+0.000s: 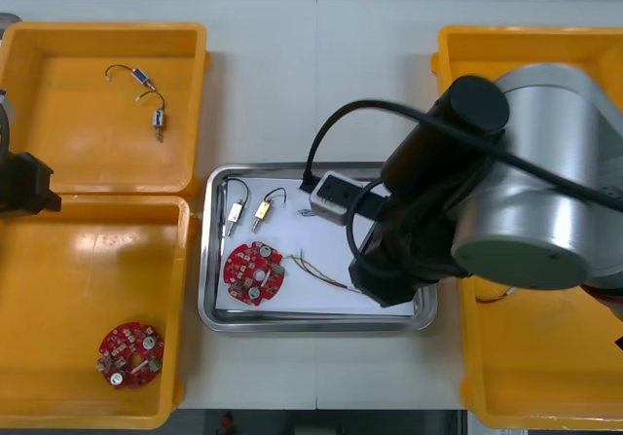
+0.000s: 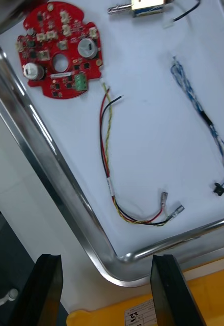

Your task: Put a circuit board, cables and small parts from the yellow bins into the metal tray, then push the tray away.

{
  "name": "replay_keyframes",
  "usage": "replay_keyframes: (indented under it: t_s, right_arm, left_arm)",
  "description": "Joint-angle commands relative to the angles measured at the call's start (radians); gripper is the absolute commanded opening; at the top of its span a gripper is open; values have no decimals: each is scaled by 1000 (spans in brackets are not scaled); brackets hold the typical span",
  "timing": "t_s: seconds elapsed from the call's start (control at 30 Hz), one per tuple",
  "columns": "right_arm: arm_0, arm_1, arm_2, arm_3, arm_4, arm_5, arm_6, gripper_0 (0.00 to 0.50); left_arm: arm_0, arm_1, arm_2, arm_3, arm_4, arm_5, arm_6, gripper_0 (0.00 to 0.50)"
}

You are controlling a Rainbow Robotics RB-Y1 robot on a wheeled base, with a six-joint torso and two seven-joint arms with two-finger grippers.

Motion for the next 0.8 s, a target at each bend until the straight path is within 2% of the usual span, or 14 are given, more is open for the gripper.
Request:
replay_keyframes:
  t_s: [0.03,0.17,0.3,0.6,0.8]
  right_arm:
    - [-80,19,149,14,29,3,22,500]
    - [-104,40,215,38,47,-6,39,500]
    - [-112,65,274,63,93,-61,59,500]
    - [-115,56,415,126,167,-228,99,500]
    - [-141,57,511,170,214,-290,125,500]
  left_arm:
    - [86,56,67,-65,20,6,-113,500]
    - [141,55,91,-104,24,6,-120,500]
    - [187,55,120,-138,37,6,-132,500]
    - [204,53,133,-153,57,-14,-149,500]
    - [204,38,147,-156,69,-36,-155,500]
